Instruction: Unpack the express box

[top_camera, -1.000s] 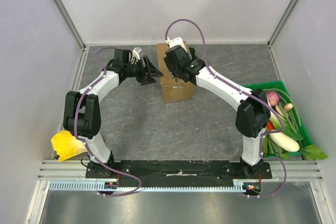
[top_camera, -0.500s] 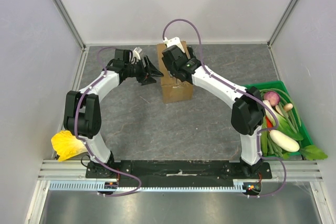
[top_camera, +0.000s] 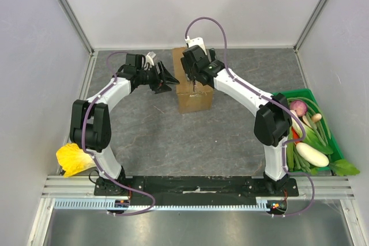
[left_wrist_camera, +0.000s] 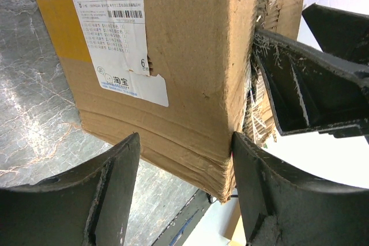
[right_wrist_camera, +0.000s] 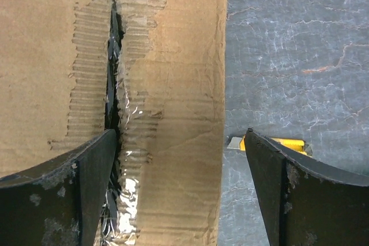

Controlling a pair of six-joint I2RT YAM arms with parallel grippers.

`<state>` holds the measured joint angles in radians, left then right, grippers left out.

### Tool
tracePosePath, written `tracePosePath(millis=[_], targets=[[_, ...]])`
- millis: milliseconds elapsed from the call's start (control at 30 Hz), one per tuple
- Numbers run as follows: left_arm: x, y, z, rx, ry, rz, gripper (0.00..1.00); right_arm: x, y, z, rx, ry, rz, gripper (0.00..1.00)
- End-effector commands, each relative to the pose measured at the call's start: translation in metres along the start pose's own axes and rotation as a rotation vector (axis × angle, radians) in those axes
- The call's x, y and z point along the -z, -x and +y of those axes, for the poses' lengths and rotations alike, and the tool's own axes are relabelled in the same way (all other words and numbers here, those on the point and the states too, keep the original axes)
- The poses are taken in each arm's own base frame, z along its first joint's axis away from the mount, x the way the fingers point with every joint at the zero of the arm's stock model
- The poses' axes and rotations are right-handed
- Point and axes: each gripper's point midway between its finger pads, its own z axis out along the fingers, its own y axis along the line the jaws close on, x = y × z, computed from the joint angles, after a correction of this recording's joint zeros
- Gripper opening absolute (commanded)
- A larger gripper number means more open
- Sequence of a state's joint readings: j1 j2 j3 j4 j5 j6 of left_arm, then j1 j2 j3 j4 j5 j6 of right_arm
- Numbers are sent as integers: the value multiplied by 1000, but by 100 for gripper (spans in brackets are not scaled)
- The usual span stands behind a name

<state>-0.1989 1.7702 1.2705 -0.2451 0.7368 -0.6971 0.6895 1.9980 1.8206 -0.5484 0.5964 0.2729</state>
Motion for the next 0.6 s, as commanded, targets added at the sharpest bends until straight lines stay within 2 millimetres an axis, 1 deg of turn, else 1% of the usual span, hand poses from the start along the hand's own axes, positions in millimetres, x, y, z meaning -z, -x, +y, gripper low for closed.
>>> tracePosePath(millis=[0,100,267,400,500,567], targets=[[-4,-6,21,-12,77,21,70,-14,-2,-7,-50,6,36,98],[-4,-6,21,-12,76,22,70,-18,-4,-8,-64,13,48,98],[-4,-6,20,-13,74,22,69,-17,-3,-10,-74,24,51,98],[-3,-6,20,-13,74,22,69,-14,-7,-14,-49,15,65,98],[-3,-6,20,-12,75,23,69,-10,-5,-21,-32,-7,61,98],[-3,-6,20,-11,79,23,69,-4,2,-29,-18,-32,44,95]])
